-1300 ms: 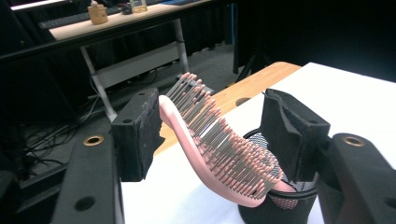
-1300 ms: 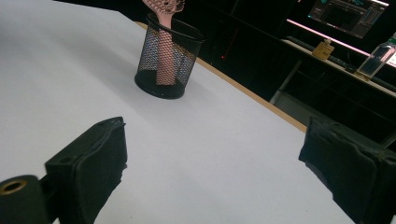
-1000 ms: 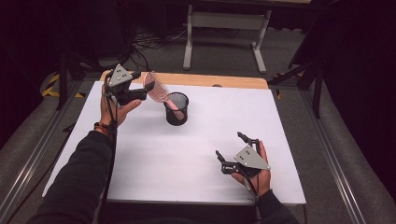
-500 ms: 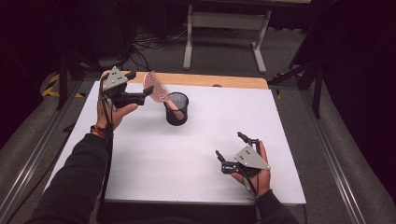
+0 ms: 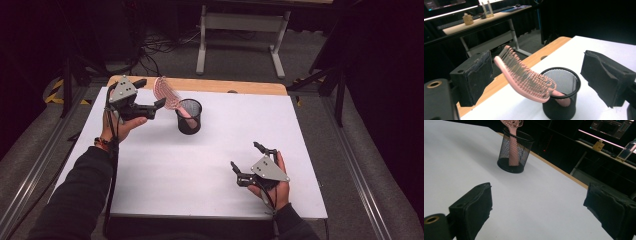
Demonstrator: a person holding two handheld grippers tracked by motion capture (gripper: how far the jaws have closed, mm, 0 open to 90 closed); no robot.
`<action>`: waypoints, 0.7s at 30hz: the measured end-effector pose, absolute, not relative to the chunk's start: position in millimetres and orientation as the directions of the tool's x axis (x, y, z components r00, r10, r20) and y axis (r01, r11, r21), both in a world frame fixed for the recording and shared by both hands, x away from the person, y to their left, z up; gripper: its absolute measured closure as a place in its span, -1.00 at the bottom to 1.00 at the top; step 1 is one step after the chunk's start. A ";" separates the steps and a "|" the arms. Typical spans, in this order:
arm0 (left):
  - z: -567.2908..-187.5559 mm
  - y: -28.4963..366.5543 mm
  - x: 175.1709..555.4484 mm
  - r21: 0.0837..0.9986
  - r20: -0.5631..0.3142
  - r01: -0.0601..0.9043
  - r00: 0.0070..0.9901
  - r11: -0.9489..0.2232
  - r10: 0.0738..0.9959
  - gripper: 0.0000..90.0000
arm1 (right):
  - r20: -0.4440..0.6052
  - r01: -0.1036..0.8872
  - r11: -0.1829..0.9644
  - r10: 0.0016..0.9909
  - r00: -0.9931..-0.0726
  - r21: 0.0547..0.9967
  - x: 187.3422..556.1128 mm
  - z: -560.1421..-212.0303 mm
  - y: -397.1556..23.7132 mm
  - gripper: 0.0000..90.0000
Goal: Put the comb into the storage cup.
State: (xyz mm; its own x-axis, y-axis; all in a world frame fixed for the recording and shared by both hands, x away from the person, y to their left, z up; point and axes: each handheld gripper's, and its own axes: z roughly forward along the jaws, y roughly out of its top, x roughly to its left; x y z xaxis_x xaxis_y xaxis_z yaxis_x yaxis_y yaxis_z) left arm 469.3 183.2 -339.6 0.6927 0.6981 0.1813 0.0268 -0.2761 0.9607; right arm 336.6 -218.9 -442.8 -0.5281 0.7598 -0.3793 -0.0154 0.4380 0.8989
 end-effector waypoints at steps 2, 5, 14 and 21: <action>-338.9 182.4 467.4 0.960 0.188 0.019 0.697 -0.280 0.692 -0.77 | -0.379 -0.014 0.438 0.759 -0.530 0.899 336.9 -443.0 -218.8 -0.82; -337.6 182.3 464.0 0.960 0.194 0.007 0.701 -0.279 0.686 -0.78 | -0.375 -0.011 0.436 0.760 -0.530 0.900 337.8 -443.2 -219.3 -0.82; -335.9 184.0 456.6 0.955 0.218 -0.017 0.714 -0.295 0.666 -0.85 | -0.371 -0.008 0.434 0.761 -0.532 0.901 337.9 -443.2 -218.6 -0.82; -333.9 184.5 450.6 0.953 0.230 -0.035 0.729 -0.300 0.644 -0.87 | -0.371 -0.008 0.433 0.762 -0.530 0.901 337.6 -443.0 -219.0 -0.82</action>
